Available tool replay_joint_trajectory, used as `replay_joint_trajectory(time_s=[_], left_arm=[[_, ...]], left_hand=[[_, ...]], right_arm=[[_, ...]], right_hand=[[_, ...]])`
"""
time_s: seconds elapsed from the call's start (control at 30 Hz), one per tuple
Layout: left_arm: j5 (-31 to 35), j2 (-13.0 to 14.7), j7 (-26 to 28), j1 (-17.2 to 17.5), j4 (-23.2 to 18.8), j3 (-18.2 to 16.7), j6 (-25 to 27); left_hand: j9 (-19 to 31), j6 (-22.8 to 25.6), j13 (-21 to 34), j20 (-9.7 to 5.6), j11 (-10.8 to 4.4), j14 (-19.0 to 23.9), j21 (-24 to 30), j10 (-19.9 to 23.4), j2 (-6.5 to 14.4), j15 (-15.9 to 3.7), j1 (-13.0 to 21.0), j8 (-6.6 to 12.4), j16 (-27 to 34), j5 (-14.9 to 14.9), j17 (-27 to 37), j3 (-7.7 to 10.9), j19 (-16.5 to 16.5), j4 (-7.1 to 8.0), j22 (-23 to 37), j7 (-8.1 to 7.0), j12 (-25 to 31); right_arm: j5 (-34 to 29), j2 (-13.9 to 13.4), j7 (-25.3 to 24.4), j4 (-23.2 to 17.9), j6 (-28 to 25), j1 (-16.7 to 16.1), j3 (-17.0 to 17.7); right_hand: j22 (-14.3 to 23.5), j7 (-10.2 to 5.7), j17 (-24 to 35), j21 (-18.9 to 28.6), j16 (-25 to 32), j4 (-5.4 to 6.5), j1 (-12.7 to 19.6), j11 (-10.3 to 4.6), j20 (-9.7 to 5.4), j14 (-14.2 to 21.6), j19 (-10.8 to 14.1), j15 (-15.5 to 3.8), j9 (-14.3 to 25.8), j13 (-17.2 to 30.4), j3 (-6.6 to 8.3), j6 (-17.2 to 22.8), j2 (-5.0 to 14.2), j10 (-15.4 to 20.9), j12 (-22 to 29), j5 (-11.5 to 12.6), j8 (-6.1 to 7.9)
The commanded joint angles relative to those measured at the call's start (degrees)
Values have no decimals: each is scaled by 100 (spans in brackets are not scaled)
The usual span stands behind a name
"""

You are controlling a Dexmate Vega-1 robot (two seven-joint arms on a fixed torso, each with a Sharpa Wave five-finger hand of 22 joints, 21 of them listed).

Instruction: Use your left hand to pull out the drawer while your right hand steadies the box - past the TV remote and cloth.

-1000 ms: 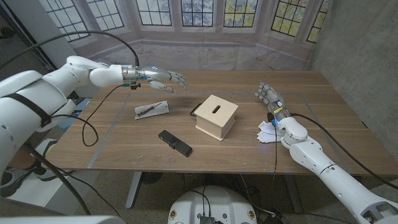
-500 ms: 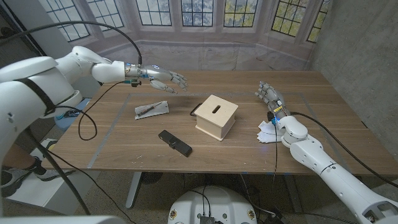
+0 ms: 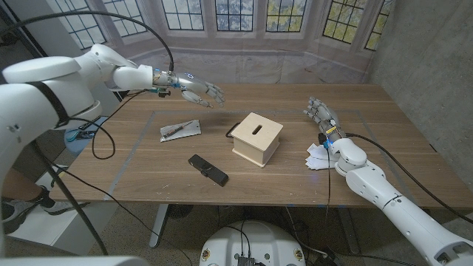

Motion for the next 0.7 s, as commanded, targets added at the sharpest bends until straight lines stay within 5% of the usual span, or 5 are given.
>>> replay_joint_trajectory(time_s=[0.03, 0.7], left_arm=[[-271, -177, -179, -276, 72, 552, 34], [-107, -395, -103, -506, 87, 1063, -267]], left_hand=[[22, 96, -7, 3, -33, 11, -4, 62, 24, 19, -99, -7, 18, -20, 13, 21, -18, 85, 18, -23, -33], [21, 79, -18, 24, 2, 30, 7, 300, 31, 20, -238, -59, 20, -38, -20, 50, -56, 195, 17, -62, -13]], right_arm=[[-12, -21, -66, -108, -2, -89, 29], [-46, -32, -148, -228, 86, -248, 79]], right_hand=[[14, 35, 8, 33, 21, -31, 40, 31, -117, -14, 30, -189, 24, 19, 22, 27, 18, 7, 21, 41, 36], [14, 38, 8, 29, 25, -40, 38, 57, -112, -17, 35, -189, 25, 19, 24, 28, 19, 3, 18, 42, 33]])
